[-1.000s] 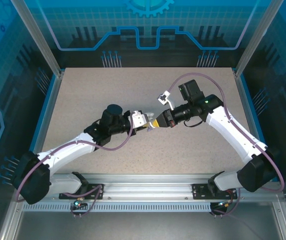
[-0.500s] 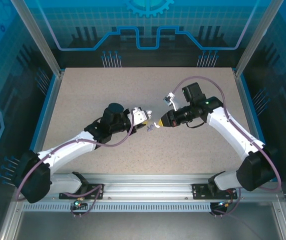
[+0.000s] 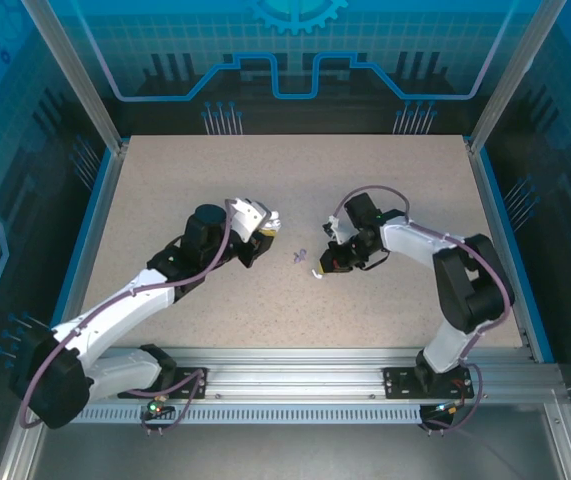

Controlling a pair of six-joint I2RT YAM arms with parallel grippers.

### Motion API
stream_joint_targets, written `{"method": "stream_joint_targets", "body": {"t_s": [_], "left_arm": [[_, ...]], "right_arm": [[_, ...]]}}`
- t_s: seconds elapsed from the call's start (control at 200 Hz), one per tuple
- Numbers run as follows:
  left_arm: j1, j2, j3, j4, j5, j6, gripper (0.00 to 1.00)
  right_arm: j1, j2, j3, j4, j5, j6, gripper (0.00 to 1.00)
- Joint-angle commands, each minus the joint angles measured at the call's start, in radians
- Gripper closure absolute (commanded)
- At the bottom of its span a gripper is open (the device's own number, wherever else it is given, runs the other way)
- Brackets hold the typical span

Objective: Insert the wireless bluetooth earbuds into the charging case

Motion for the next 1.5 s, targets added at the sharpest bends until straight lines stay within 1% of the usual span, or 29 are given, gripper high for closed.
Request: {"method": "stream_joint_targets", "body": {"t_s": [0.0,0.24,0.345,0.4,0.47,0.53,0.67,0.765,0.835,0.915,0.946,1.026,1.136,1.366,1.496], "left_arm": [[0.002,-0.044,-0.029,-0.034,0.016,-0.109,0.92],[0.001,-0.076,-0.045,-0.047,0.030,-0.147,0.92],[0.002,-0.075,-0.041,-0.055,0.034,-0.152,0.92],[0.001,-0.077,-0.039,-0.060,0.035,-0.153,0.92],[0.002,-0.082,-0.039,-0.059,0.033,-0.155,0.92],[0.001,-0.083,-0.038,-0.061,0.032,-0.155,0.92],[0.002,-0.087,-0.039,-0.068,0.032,-0.154,0.92],[0.001,-0.093,-0.039,-0.070,0.033,-0.157,0.92],[0.001,-0.099,-0.039,-0.069,0.036,-0.160,0.92],[0.001,-0.105,-0.041,-0.069,0.039,-0.158,0.91],[0.001,-0.106,-0.041,-0.068,0.038,-0.158,0.91],[0.001,-0.107,-0.040,-0.072,0.039,-0.157,0.91],[0.001,-0.113,-0.039,-0.074,0.041,-0.161,0.91],[0.001,-0.129,-0.043,-0.079,0.032,-0.155,0.91],[0.002,-0.129,-0.045,-0.078,0.032,-0.153,0.91]], "right_arm": [[-0.006,0.048,-0.007,0.066,0.037,0.024,0.97],[-0.004,0.121,0.022,0.038,0.153,0.015,0.92],[-0.003,0.135,0.036,0.006,0.224,0.010,0.80],[-0.003,0.134,0.039,-0.008,0.249,0.006,0.71],[-0.003,0.124,0.045,-0.032,0.286,-0.001,0.65],[-0.003,0.108,0.047,-0.052,0.318,-0.012,0.56],[-0.003,0.058,0.052,-0.100,0.361,-0.044,0.53],[0.001,0.029,0.050,-0.143,0.411,-0.057,0.54],[0.005,0.019,0.045,-0.165,0.436,-0.059,0.60],[0.023,0.020,0.035,-0.167,0.420,-0.074,0.68],[0.034,0.024,0.035,-0.168,0.414,-0.077,0.73],[0.055,0.044,0.041,-0.171,0.423,-0.072,0.79],[0.085,0.073,0.053,-0.173,0.441,-0.056,0.80],[0.161,0.128,0.083,-0.160,0.438,-0.024,0.82],[0.194,0.147,0.097,-0.136,0.398,-0.005,0.82]]}}
